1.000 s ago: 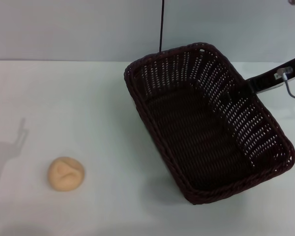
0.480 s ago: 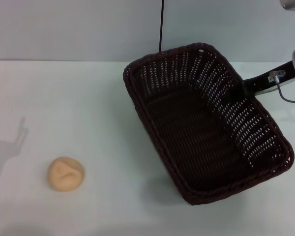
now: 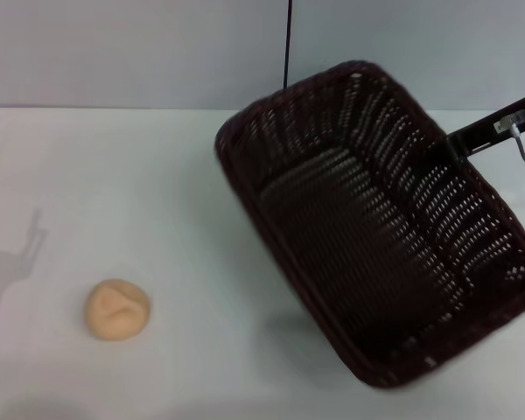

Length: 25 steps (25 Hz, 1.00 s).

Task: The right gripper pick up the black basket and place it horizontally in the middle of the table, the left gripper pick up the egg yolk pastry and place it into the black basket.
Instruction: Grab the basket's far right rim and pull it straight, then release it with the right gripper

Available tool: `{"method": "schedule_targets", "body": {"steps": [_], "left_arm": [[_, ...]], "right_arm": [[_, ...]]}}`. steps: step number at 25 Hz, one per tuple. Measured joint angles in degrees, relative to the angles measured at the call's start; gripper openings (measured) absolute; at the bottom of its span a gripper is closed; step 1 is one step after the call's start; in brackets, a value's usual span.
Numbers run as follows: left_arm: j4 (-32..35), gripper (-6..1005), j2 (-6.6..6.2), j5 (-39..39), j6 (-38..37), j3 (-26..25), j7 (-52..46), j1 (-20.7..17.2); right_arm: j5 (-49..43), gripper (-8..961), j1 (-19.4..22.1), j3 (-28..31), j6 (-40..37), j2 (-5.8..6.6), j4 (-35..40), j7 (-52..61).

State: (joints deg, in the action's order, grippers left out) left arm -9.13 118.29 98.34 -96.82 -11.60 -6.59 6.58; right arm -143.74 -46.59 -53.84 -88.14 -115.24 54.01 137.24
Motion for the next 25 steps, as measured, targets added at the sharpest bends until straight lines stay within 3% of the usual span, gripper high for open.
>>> {"method": "schedule_targets", "body": {"steps": [2,7,14,20,25], "left_arm": [[0.00,751,0.00,0.00,-0.18,0.00,0.00,-0.19],[-0.01,748,0.01,0.00,-0.40,0.00,0.00,-0.33],[0.16,744,0.05,0.19,-1.53,0.42,0.00,-2.11],[0.06,741,0.01,0.62,-4.07,3.98,0.00,-3.56],[-1.75,739,0.22,0.61,-5.00,4.55,0.00,-4.97]], "right_arm": [[-0.01,137,-1.55,-1.11,-4.97,0.49,0.54,-3.97],[-0.03,137,-2.41,-3.98,-6.80,1.24,2.84,-11.29],[-0.03,138,-2.61,-4.21,-6.55,0.92,5.22,-22.92],[-0.55,138,-3.13,-6.45,-3.71,-0.35,5.90,-33.50],[-0.58,140,-2.92,-10.49,3.91,-2.36,5.46,-42.97]]}}
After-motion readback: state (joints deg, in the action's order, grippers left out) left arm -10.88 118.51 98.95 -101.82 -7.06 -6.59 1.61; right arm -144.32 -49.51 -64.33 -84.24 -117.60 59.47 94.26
